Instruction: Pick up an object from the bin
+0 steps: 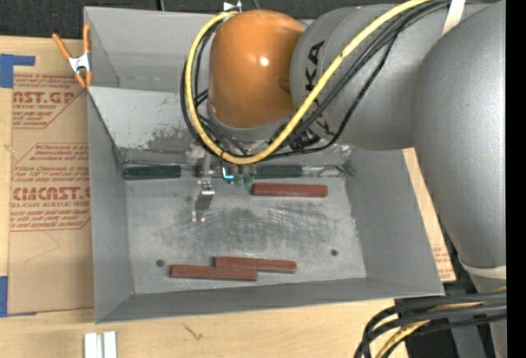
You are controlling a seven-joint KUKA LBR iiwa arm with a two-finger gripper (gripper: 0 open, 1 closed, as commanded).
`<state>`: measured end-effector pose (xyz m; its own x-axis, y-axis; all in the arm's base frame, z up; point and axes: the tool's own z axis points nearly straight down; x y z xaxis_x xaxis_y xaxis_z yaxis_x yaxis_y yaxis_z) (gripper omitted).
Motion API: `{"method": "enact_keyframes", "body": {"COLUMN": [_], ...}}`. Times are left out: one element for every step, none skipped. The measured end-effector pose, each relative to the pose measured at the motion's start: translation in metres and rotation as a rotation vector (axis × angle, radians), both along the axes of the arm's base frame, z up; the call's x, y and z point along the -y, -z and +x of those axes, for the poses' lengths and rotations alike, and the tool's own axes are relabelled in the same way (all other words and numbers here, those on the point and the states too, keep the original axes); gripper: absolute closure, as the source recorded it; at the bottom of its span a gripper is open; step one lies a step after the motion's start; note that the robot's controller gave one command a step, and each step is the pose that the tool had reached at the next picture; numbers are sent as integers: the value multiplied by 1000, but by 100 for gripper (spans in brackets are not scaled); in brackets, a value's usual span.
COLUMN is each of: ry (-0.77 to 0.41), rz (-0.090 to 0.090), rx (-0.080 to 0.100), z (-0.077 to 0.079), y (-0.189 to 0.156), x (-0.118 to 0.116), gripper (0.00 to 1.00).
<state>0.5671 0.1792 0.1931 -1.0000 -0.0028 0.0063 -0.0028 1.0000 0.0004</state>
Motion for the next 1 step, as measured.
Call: {"method": "enact_keyframes", "body": {"ry": [2], "rz": [1], "rx": [8], "z": [2], "y": [-5], "x": [1], "gripper": [0]}}
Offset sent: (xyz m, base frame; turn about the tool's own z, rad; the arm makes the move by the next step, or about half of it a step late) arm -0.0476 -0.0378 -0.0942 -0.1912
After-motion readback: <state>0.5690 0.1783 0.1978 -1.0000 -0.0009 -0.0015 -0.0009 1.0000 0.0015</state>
